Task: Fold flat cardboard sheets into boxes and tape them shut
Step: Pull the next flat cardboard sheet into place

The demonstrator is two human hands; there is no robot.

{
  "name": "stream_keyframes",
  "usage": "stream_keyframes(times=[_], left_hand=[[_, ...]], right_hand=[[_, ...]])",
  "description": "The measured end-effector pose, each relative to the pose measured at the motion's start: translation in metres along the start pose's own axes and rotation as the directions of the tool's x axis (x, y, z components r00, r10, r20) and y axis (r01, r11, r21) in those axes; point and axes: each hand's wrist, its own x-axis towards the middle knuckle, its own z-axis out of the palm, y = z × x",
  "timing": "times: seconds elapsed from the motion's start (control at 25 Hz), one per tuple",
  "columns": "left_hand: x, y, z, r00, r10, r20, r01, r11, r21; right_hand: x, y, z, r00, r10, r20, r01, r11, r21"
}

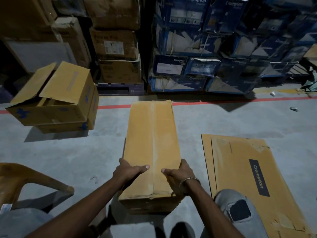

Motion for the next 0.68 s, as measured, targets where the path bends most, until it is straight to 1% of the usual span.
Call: stream_keyframes(times=[0.12, 0.2, 0.32, 0.4, 0.48, 0.56, 0.6, 0.68], left_hand=[[-0.025, -0.021, 0.007, 0.998, 0.000, 0.063, -0.004, 0.998, 0.063], [-0.041, -0.036, 0.013, 0.996, 0.007, 0.088, -0.019, 0.991, 0.134], [-0.055, -0.045, 0.012, 0.998, 0.051, 0.037, -0.059, 0.965, 0.255], [-0.061, -0.048, 0.011, 0.997, 0.081, 0.000, -0.078, 0.959, 0.273], [-0.066, -0.048, 0.009, 0.996, 0.085, -0.020, -0.076, 0.958, 0.275], [-0.068, -0.047, 0.007, 0.996, 0.085, -0.017, -0.077, 0.959, 0.273], [-0.069, -0.047, 0.005, 0.997, 0.081, 0.000, -0.078, 0.960, 0.270], [-0.073, -0.043, 0.002, 0.996, 0.047, 0.081, -0.066, 0.967, 0.248]], right_hand=[[-0.015, 0.015, -0.003, 0.996, 0.052, 0.073, -0.043, 0.992, -0.119], [-0.024, 0.026, -0.002, 0.993, 0.068, 0.095, -0.047, 0.977, -0.207], [-0.041, 0.027, 0.000, 0.997, 0.034, 0.067, -0.013, 0.957, -0.290], [-0.052, 0.024, 0.005, 0.999, 0.003, 0.045, 0.013, 0.942, -0.336], [-0.059, 0.017, 0.006, 1.000, 0.004, 0.029, 0.007, 0.935, -0.354], [-0.062, 0.011, 0.005, 0.999, 0.022, 0.028, -0.011, 0.942, -0.336], [-0.063, 0.010, 0.004, 0.999, 0.039, 0.029, -0.028, 0.946, -0.323], [-0.066, 0.012, -0.002, 0.996, 0.081, 0.029, -0.069, 0.953, -0.294]])
